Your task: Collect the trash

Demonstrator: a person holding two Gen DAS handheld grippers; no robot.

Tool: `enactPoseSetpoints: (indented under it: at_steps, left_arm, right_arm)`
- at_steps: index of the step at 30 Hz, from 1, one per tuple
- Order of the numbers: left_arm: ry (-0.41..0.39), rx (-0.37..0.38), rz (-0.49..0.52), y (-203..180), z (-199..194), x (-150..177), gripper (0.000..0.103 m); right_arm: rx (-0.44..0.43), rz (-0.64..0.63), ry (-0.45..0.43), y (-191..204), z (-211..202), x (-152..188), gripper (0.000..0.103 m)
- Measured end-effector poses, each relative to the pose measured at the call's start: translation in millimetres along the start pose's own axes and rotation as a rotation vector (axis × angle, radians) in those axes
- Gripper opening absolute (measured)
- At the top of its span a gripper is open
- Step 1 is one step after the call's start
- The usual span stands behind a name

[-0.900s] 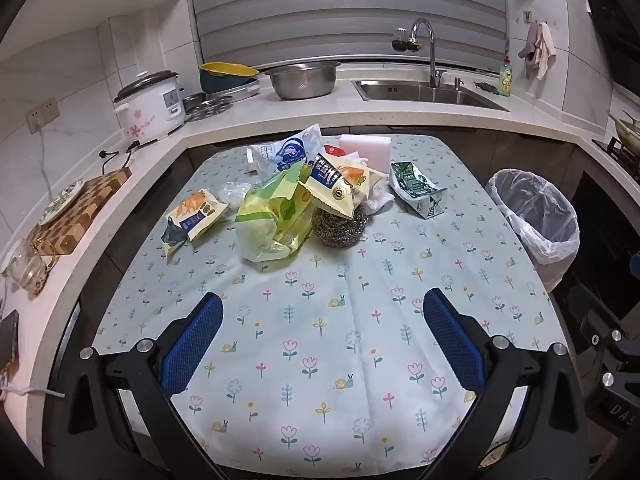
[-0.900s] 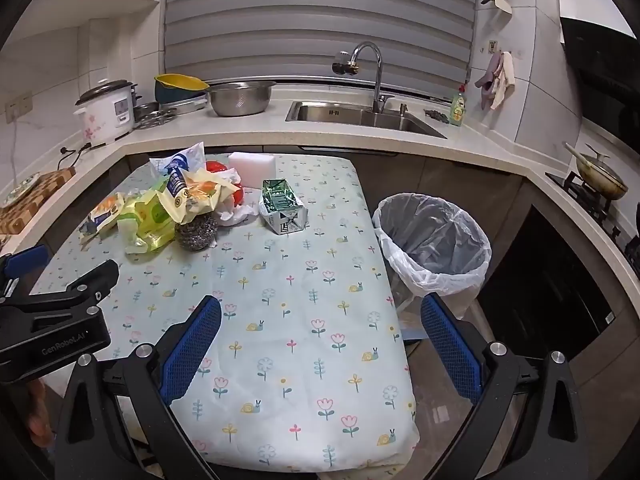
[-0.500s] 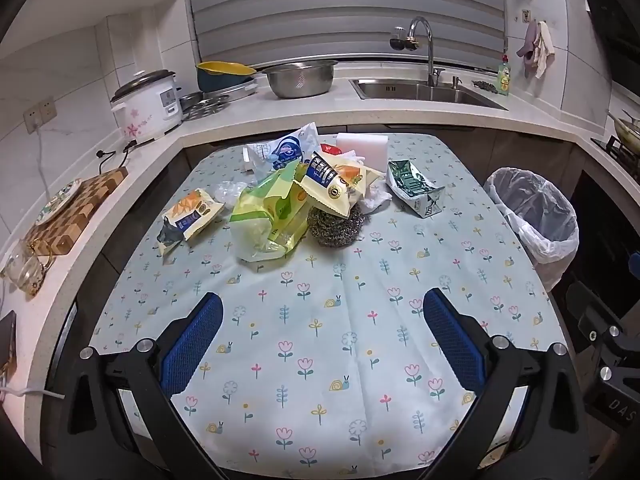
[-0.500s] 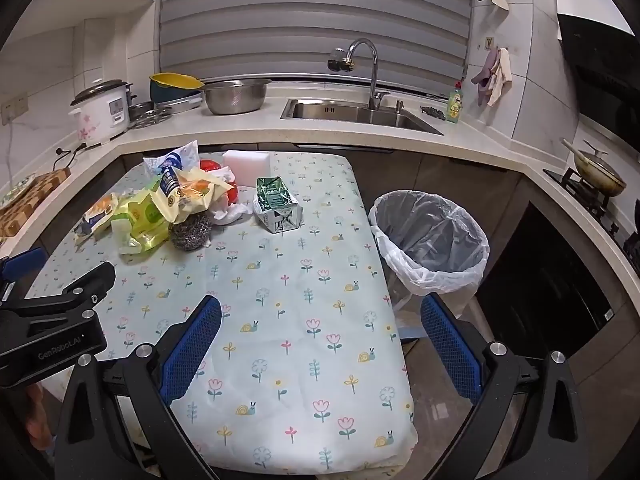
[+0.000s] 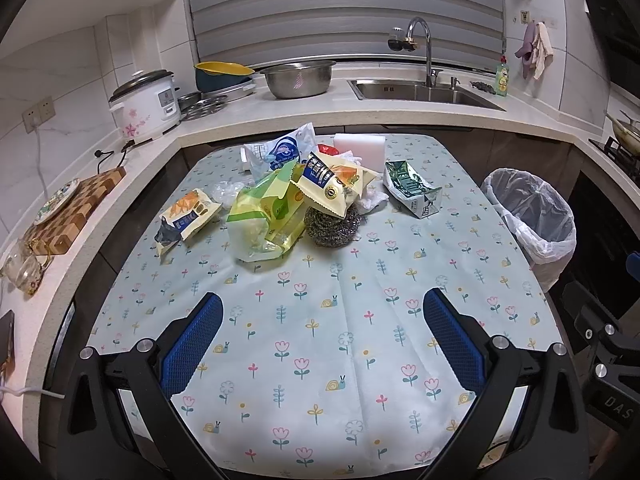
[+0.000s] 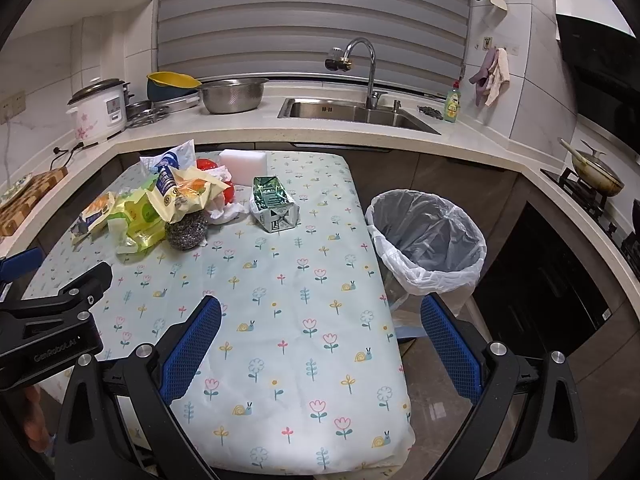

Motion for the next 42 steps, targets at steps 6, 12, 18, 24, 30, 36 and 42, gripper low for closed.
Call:
enactPoseSetpoints:
  at_steps: [6,12,18,24,30,36,42]
  left_arm:
    - [0.001,0.003,0.001,-1.2,-1.2,0.2,0.096]
    - [-0.001,0.004,0.004,-2.3,-2.0,-0.4,0.096]
    - [-0.002,0.005,0.005,-3.0,-2.0,-1.1,0.096]
    - [-0.003,0.009,0.013,-6.1,-2.7,-2.7,0.096]
    - [-0.003,0.009,0.013,-6.3,-2.7,-2.9,0.096]
    - [-0.006,0.008,0.01,-6.1,-3.5,-3.3,0.096]
    - [-0.006,0.009,0.01,-6.0,-3.6,-3.9,0.096]
  right_arm:
    - [0.002,-0.002,0.003,-0.9,1.2,0.9,0.096]
    - [0.004,-0.001,0.0,-1.2,1.0,0.4,0.096]
    - [0.01,-0.002,-0.002,-1.6,0.4,0.2,0.096]
    - [0.014,-0.004,-0.005,-1.4,-0.1,-1.0,0.096]
    - [0.014,-0.004,-0.004,-1.9,-0.5,-1.5,0.096]
    - [0.015,-0.002,-0.004,-2.4,-0.7,-2.6,0.096]
    - [0.017,-0.003,-0.004,-2.9,-0.7,-3.2,0.096]
Point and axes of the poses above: each gripper's, at about its wrist camera, not at the fingertips, and z roughly the way its jaws point, y to its left, x to its underside, the point moved 3 cm from there along z, roughly the way its jaws point, and after that the axes turned 4 degrees about x, right-handed, at the moved point
